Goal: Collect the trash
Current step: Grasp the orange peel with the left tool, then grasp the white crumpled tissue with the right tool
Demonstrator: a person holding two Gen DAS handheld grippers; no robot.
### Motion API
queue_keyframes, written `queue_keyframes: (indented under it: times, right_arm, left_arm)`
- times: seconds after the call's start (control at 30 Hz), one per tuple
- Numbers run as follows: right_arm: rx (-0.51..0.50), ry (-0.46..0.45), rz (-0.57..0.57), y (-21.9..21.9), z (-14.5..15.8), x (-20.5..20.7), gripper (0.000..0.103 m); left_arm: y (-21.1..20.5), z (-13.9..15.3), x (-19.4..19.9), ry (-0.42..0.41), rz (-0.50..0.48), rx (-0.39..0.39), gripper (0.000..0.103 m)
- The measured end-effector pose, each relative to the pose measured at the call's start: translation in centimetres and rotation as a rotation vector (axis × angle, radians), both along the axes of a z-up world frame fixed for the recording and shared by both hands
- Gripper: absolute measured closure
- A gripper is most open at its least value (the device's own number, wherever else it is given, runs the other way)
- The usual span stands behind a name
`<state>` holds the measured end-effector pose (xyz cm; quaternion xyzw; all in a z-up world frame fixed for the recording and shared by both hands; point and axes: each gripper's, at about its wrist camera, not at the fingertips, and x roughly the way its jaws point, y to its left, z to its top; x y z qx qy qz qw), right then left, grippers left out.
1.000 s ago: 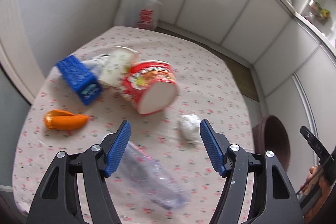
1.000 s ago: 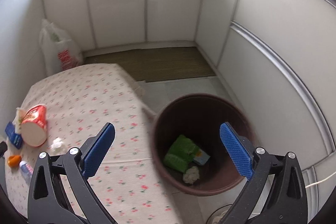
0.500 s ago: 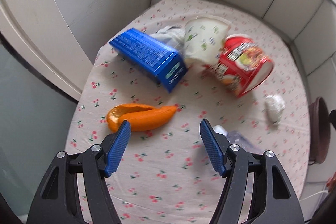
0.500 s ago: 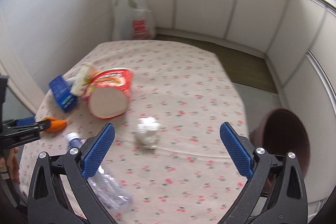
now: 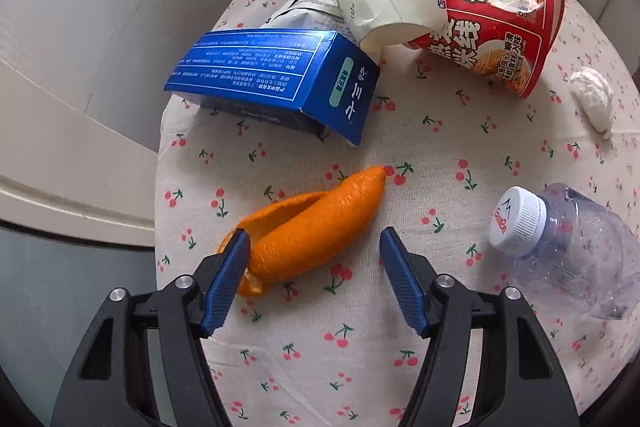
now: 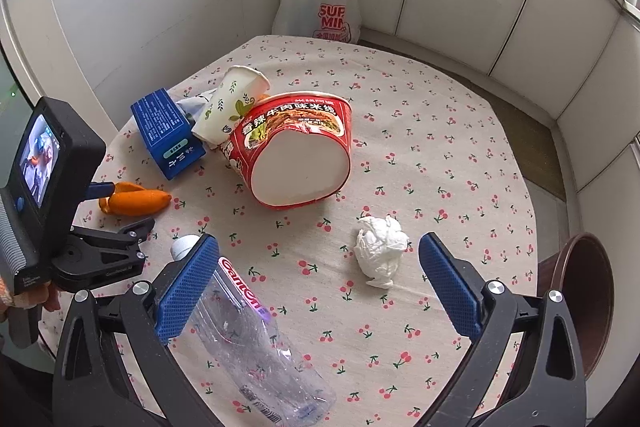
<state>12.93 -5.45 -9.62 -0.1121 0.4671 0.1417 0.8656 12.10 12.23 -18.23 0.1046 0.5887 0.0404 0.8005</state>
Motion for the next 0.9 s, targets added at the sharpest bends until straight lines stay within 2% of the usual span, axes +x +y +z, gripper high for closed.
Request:
queue_keyframes:
  times: [0.13,0.2,0.23,0.27,0.37,0.43,0.6,0.67,0.77,0.83,0.9]
  right_arm:
    - [0.003,0.014,-0.009,-0.2,-0.4,0.4,0.007]
    - [0.009,0.017,-0.015,-0.5,-0.4,0.7,0.007]
    - [0.012,0.016,-0.020,-0.7,-0.3,0.9,0.007]
    - [0.016,0.015,-0.027,-1.1,-0.3,1.1,0.007]
    - [0.035,0.026,-0.075,-3.0,-0.4,2.2,0.007]
    - [0.062,0.055,-0.124,-4.6,-1.0,3.1,0.007]
    - [0.124,0.153,-0.253,-8.1,-3.5,5.6,0.007]
    - [0.120,0.166,-0.271,-8.4,-4.3,5.9,0.007]
    - [0.119,0.187,-0.260,-7.7,-5.4,6.2,0.007]
    - [0.107,0.189,-0.246,-7.0,-6.0,6.4,0.007]
    - [0.086,0.187,-0.246,-6.4,-6.6,6.5,0.016]
  left_arm:
    - [0.8,0.1,0.5,0.006,0.028,-0.050,0.064]
    - [0.7,0.4,0.5,0.003,0.030,-0.061,0.077]
    - [0.7,0.5,0.7,0.007,0.031,-0.070,0.089]
    - [0.9,0.6,0.9,0.009,0.040,-0.071,0.092]
    - [0.4,1.7,0.7,-0.016,0.046,-0.095,0.094]
    - [0.0,3.3,0.5,-0.064,0.056,-0.125,0.094]
    - [-0.5,8.6,-0.8,-0.209,0.098,-0.278,0.094]
    - [-0.8,10.3,-1.6,-0.259,0.109,-0.343,0.094]
    - [-1.5,11.9,-2.4,-0.318,0.109,-0.397,0.094]
    - [-2.2,12.7,-2.9,-0.348,0.102,-0.401,0.094]
    - [-2.7,13.3,-3.2,-0.365,0.094,-0.396,0.094]
